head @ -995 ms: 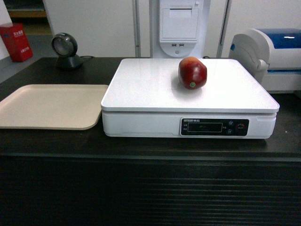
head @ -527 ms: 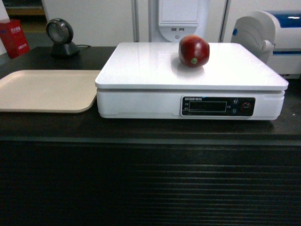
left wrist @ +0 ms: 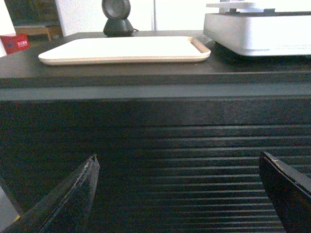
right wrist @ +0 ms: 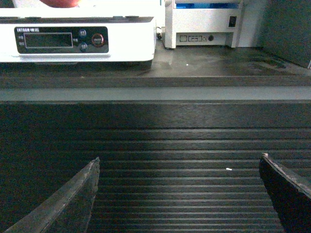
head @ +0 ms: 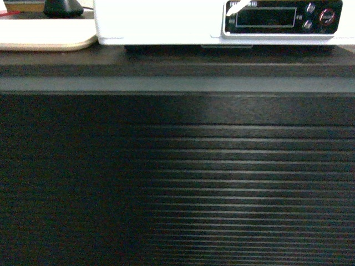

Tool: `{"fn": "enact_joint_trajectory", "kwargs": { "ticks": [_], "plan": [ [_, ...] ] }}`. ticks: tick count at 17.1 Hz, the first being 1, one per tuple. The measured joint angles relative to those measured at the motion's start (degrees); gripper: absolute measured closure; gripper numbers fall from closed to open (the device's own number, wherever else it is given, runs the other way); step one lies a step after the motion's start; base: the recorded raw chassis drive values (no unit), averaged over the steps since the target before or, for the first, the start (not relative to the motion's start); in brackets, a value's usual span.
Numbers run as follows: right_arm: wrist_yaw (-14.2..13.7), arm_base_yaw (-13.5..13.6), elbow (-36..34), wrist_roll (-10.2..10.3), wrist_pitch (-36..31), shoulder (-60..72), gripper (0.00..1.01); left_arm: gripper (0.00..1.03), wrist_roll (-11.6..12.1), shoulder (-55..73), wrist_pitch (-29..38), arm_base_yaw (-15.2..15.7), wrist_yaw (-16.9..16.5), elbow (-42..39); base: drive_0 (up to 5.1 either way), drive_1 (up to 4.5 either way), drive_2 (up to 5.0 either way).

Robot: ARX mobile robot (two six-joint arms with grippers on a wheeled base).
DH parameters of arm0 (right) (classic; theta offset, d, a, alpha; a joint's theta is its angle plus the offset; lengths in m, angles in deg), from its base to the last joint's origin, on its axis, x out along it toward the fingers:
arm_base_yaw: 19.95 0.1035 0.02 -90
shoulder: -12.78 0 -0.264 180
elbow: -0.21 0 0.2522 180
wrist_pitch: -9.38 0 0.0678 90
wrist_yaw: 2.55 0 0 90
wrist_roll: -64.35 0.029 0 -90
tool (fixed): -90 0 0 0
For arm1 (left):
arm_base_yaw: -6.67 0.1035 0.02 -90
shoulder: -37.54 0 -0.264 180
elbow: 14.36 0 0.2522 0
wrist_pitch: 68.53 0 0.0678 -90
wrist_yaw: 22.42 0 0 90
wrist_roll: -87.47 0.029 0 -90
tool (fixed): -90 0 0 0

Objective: Place dark red mango on scale at checkout

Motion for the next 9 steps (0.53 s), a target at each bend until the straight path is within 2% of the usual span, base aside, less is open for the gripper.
{"fn": "enact_joint_trajectory", "kwargs": {
  "ticks": [9],
  "plan": [
    [-0.07,0.00,0.00,0.07,-0.02,0.00,0.03,0.05,0.00,0.02,0.02,0.00,-0.07,0.00,0.0,0.00,0.0]
  ]
}}
